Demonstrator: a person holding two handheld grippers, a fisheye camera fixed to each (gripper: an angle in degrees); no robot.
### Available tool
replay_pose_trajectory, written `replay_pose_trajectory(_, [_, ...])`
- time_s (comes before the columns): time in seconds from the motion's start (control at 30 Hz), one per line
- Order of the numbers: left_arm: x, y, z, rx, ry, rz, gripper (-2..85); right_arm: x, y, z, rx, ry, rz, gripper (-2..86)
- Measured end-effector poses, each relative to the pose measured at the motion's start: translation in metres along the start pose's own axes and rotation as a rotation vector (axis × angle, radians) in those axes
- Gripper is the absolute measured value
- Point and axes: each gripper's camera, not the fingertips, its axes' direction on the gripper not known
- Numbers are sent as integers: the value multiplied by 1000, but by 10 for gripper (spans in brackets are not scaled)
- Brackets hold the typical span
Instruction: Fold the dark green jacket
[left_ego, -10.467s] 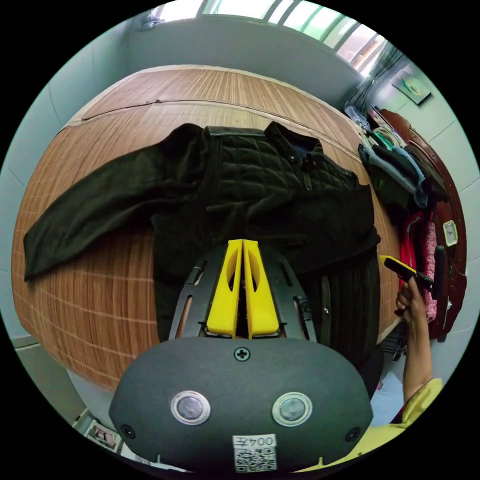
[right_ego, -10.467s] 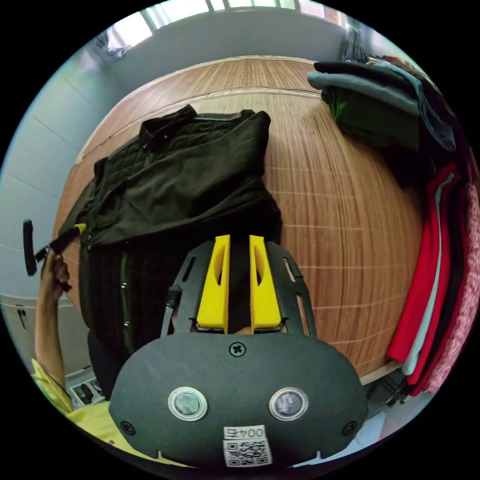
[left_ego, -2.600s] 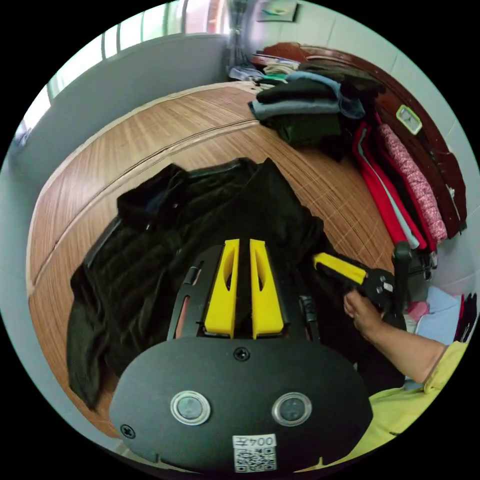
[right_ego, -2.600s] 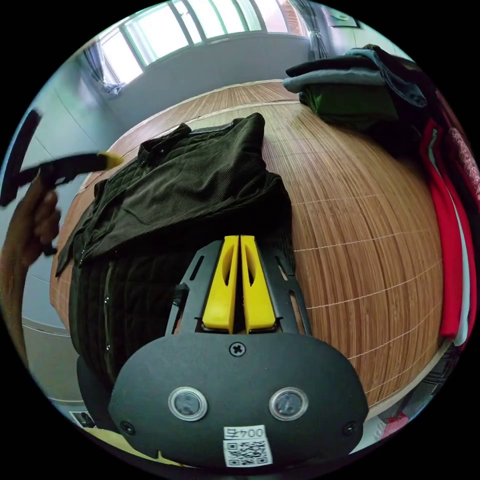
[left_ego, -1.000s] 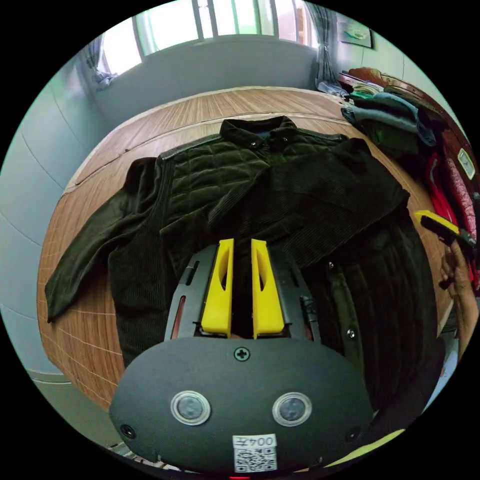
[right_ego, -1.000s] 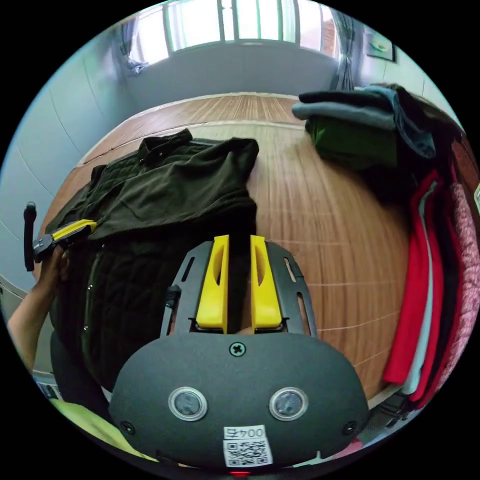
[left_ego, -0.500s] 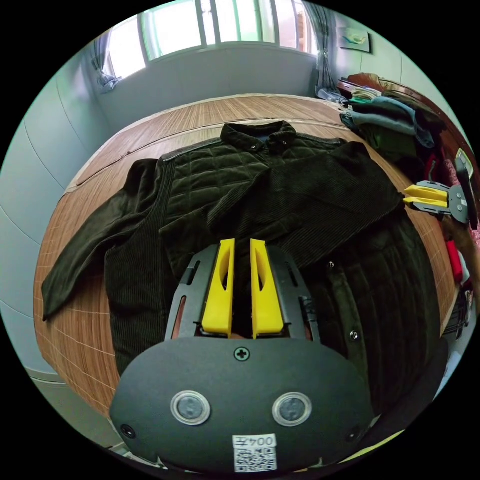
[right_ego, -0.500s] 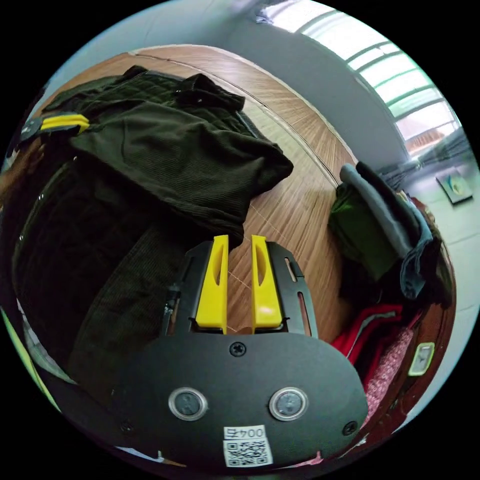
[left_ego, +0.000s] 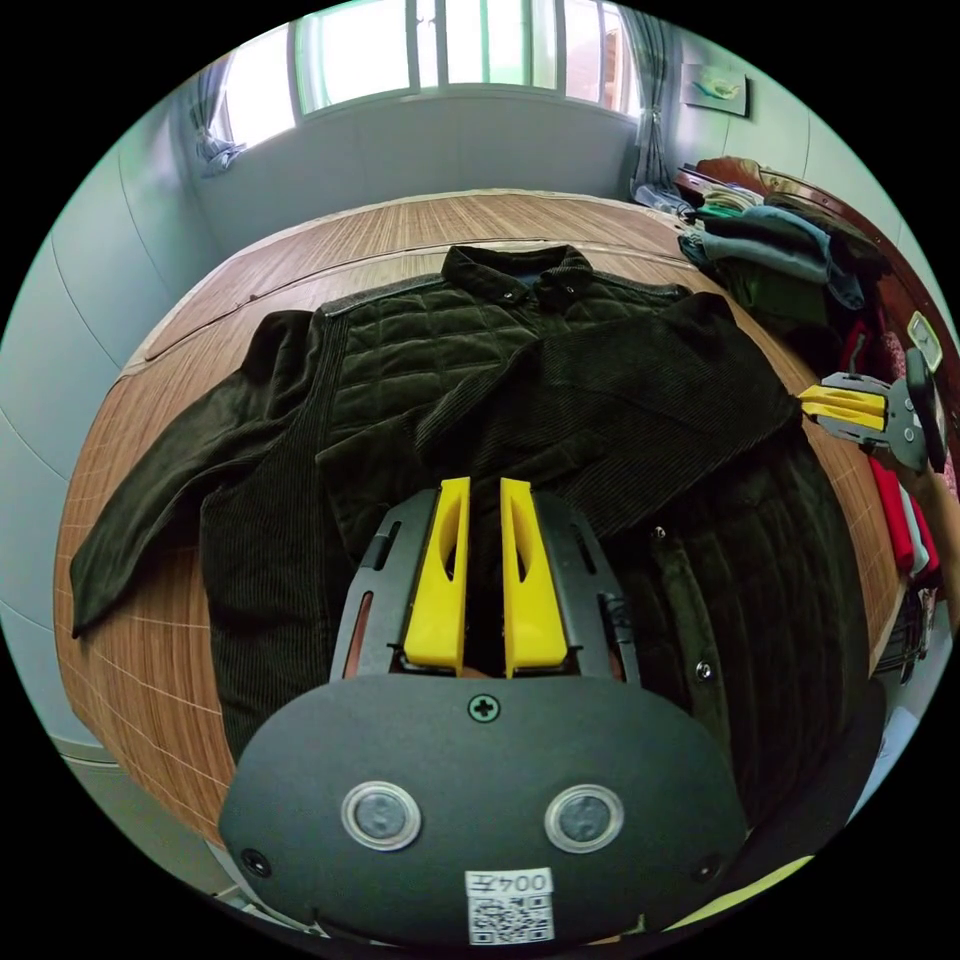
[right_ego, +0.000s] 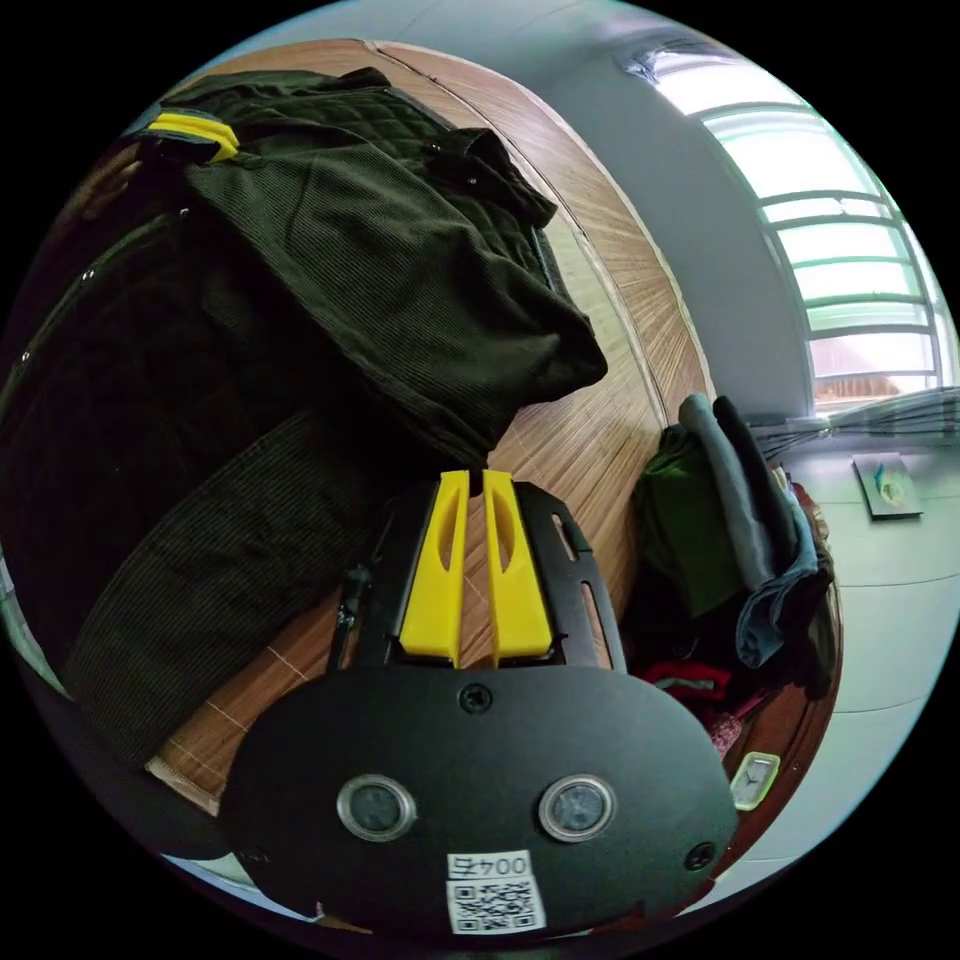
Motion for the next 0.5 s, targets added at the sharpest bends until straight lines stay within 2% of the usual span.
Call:
replay_pose_trajectory(0.17, [-9, 8, 1, 1, 1, 0, 52, 4, 27, -1, 51, 79, -74, -5])
replay_pose_trajectory(0.37, [-21, 16, 2, 1, 17, -6, 51, -5, 45, 35, -78, 96, -156, -8])
replay_pose_trajectory(0.43, [-25, 18, 2, 1, 22, -9, 50, 6, 62, 38, -81, 122, -113, -7])
replay_pose_trajectory(0.5, [-29, 22, 2, 2, 21, -8, 49, 52, 84, 34, -62, 11, 104, -3])
